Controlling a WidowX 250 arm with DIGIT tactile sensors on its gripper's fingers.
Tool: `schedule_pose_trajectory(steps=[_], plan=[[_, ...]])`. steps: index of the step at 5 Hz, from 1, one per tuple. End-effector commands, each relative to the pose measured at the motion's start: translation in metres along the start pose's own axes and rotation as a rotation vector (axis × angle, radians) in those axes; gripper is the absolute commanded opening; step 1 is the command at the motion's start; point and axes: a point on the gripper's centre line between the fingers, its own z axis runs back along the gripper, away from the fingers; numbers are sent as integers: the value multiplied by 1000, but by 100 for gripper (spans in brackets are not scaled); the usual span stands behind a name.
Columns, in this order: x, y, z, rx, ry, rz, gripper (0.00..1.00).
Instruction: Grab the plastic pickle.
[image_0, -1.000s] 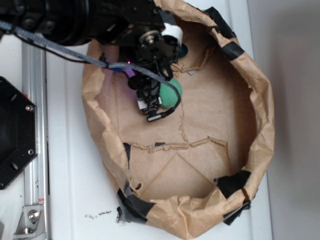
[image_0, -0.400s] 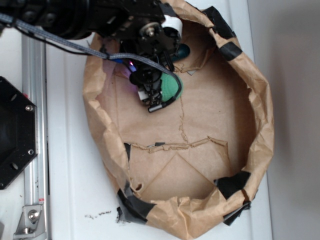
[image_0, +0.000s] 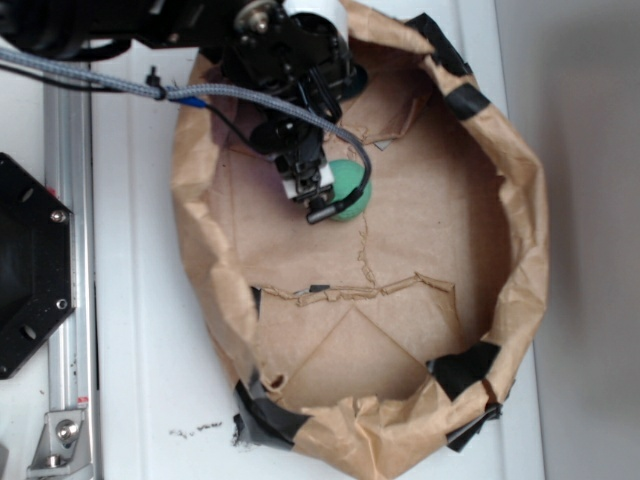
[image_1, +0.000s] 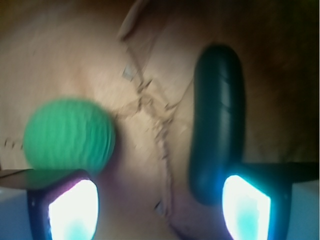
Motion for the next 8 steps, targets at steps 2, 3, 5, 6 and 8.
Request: schedule_pose_trajectory(steps=[2,3,5,6,8], plan=[[35,12,7,130,-121,44,100],[40,13,5,135,-128,55,100],[23,28,-2,280,-81,39,100],[14,35,-3,294,-55,82,100],[6,35,-31,192,37,72,100]])
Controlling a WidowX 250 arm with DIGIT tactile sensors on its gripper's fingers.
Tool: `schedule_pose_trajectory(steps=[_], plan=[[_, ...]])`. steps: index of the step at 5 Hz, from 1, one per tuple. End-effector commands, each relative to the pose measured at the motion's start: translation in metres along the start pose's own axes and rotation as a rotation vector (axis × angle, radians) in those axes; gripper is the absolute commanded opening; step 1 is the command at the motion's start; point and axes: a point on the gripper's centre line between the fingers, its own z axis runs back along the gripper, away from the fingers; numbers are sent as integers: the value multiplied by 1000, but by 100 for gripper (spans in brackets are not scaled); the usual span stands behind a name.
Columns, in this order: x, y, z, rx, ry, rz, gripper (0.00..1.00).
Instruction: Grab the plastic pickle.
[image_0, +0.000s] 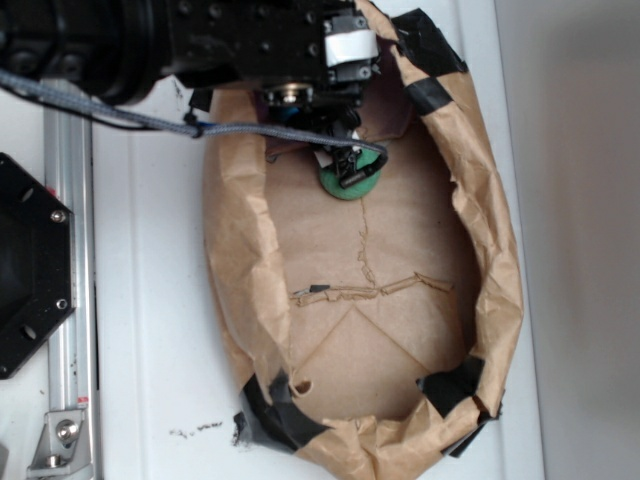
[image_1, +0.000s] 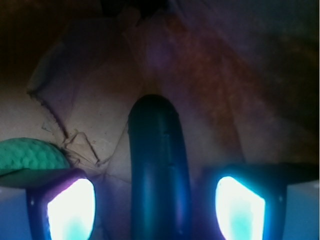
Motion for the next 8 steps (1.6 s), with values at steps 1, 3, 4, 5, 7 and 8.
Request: schedule_pose_trajectory(steps=[1,3,4,5,7,8], plan=[[-4,1,-18,-98,85,-89,100],[-3,-13,-20,-219,109,-316,0],[-3,-15,-18,-231,93,-338,0],[-3,-16,-17,-236,86,-347,0],[-3,-19,-12,-258,64,-389,0],[6,-36,28,-278,-15,-407,0]])
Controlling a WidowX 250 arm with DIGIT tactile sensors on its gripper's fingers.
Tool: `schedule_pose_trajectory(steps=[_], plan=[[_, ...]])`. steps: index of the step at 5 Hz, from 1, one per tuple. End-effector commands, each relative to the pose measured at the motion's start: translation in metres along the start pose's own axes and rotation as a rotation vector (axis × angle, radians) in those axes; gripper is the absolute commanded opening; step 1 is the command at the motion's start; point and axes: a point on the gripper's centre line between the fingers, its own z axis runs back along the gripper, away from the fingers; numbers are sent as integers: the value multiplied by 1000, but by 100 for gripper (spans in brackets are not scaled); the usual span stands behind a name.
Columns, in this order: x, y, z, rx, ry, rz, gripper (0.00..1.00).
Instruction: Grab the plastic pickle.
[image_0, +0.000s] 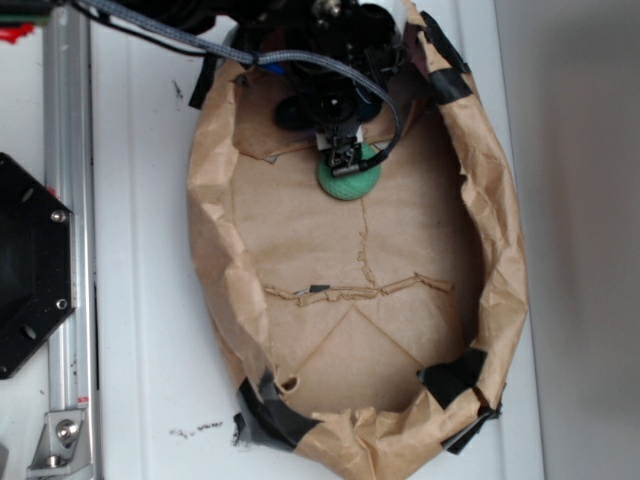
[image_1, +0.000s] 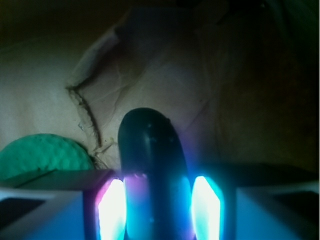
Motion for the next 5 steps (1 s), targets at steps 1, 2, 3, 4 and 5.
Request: schedule_pose_trajectory(steps=[1,2,3,4,5], plan=[[30,-56,84,-37,-137,-96,0],[45,-91,120,-45,-141,-127,0],[46,-106,119,14,-107,-212,0],[42,-106,117,-6,-65,-225,0],[33,-103,121,-41,-97,-267,0]])
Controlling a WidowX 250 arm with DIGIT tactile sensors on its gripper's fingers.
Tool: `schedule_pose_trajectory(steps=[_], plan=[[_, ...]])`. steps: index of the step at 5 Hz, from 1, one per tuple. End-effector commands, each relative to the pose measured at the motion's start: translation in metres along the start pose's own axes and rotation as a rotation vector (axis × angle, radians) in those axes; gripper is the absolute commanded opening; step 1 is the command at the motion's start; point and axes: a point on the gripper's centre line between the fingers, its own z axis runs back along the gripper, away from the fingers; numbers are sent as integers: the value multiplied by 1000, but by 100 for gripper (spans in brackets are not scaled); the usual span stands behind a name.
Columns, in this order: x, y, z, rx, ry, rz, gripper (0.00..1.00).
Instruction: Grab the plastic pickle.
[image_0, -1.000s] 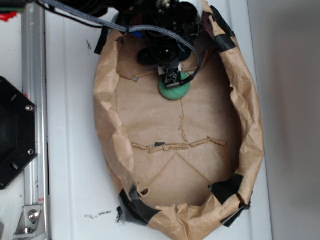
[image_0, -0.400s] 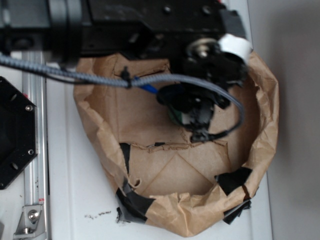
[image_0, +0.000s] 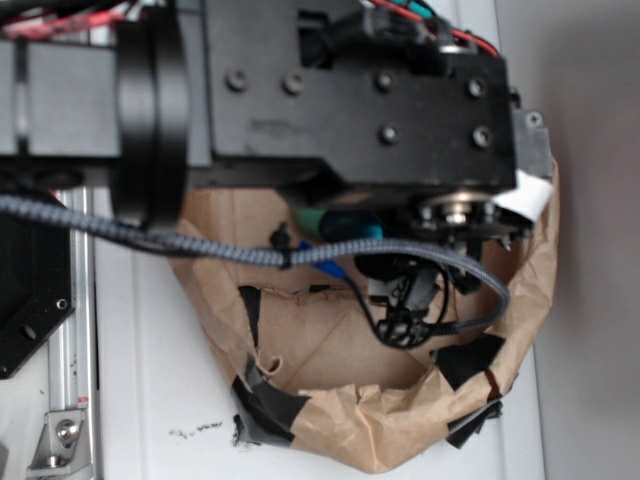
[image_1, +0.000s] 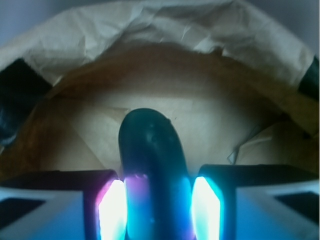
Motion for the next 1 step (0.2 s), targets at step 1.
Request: schedule_pose_trajectory(steps=[1], plan=[[-5,7,24,-61,-89,-39,0]])
